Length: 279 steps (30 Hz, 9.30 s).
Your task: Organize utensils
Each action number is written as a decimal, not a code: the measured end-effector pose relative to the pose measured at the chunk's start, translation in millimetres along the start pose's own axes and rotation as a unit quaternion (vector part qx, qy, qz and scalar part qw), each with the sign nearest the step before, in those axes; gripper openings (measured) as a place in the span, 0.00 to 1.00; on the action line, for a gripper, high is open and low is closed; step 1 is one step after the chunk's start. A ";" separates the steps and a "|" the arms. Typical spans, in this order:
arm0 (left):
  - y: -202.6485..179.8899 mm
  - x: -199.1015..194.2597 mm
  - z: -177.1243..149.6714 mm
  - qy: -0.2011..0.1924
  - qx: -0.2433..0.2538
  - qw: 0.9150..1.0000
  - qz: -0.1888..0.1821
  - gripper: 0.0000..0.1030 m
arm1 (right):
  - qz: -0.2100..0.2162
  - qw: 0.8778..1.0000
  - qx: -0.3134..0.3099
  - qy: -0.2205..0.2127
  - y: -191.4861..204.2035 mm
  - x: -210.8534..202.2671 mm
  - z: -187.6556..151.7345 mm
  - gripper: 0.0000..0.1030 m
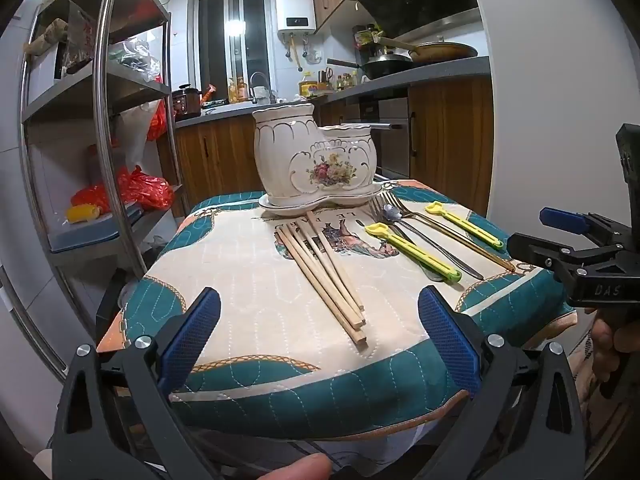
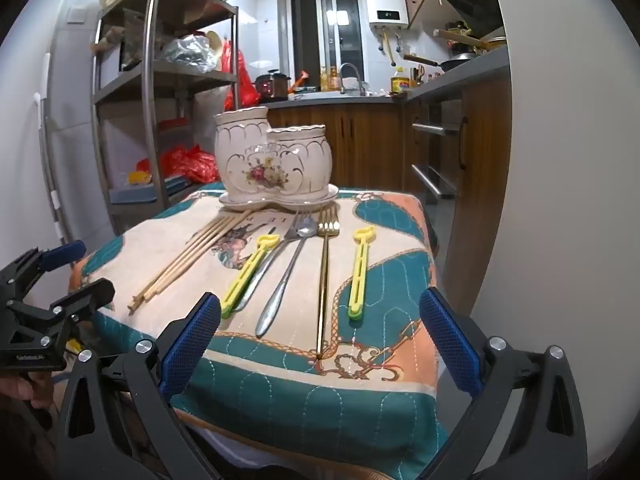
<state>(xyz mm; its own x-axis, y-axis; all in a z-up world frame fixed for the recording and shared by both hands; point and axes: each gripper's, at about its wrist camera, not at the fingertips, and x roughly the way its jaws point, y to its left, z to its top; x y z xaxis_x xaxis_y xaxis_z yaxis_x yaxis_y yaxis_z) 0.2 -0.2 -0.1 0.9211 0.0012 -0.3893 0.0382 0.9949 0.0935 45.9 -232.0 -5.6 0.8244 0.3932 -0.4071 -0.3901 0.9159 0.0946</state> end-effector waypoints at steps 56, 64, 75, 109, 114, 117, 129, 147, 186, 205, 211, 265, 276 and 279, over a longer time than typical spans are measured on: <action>4.5 -5.5 1.1 -0.009 -0.030 0.999 -0.034 0.92 | 0.000 1.000 0.000 -0.003 1.8 0.0 0.6 0.96; 2.1 -5.0 1.1 -0.009 -0.027 0.999 -0.038 0.92 | 0.000 1.000 0.001 -0.003 1.6 0.8 0.4 0.96; 0.1 -6.1 0.2 -0.009 -0.024 0.999 -0.039 0.89 | 0.000 1.000 0.000 -0.004 4.2 -0.8 0.9 0.96; 37.4 42.4 19.0 0.093 -0.090 0.991 -0.026 0.28 | 0.037 0.998 0.032 0.043 -7.6 13.4 17.4 0.73; 50.8 81.6 30.0 0.148 -0.122 0.980 -0.054 0.26 | 0.037 0.997 0.040 0.050 -15.9 17.8 20.0 0.67; 50.0 98.6 33.8 0.169 -0.132 0.975 -0.065 0.26 | 0.039 0.997 0.047 0.052 -18.7 19.1 18.6 0.67; 53.8 122.4 36.4 0.203 -0.120 0.971 -0.047 0.20 | 0.042 0.996 0.055 0.050 -24.6 19.0 18.5 0.67; 72.0 146.3 47.8 0.220 -0.096 0.970 -0.035 0.18 | 0.014 0.996 0.013 0.087 -35.1 40.9 49.7 0.66; 101.5 186.4 73.1 0.469 0.035 0.873 -0.131 0.07 | 0.053 0.866 -0.081 0.490 -31.1 186.7 95.2 0.12; 152.3 107.8 140.7 0.128 -0.099 0.979 -0.121 0.05 | 0.124 0.969 0.059 0.206 -69.4 115.0 163.4 0.10; 136.0 106.4 165.5 0.020 -0.125 0.987 -0.096 0.05 | 0.149 0.983 0.090 0.068 -60.6 120.6 178.9 0.10; 72.2 215.0 210.2 0.014 -0.079 0.995 -0.065 0.05 | 0.123 0.986 0.025 0.112 -5.9 224.5 195.1 0.11; 71.6 219.1 211.0 0.016 -0.080 0.995 -0.055 0.06 | 0.117 0.987 0.022 0.109 -3.1 223.3 195.2 0.17; 73.6 218.9 210.5 0.014 -0.079 0.995 -0.052 0.07 | 0.119 0.987 0.022 0.109 -3.3 222.3 194.8 0.17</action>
<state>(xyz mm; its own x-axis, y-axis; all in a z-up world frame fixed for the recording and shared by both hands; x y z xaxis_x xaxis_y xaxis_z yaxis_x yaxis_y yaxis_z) 286.2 52.0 114.4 0.9038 -0.1027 -0.4154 0.0697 0.9931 -0.0939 310.3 -131.8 80.6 0.6019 0.5760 -0.5531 -0.5402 0.8038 0.2493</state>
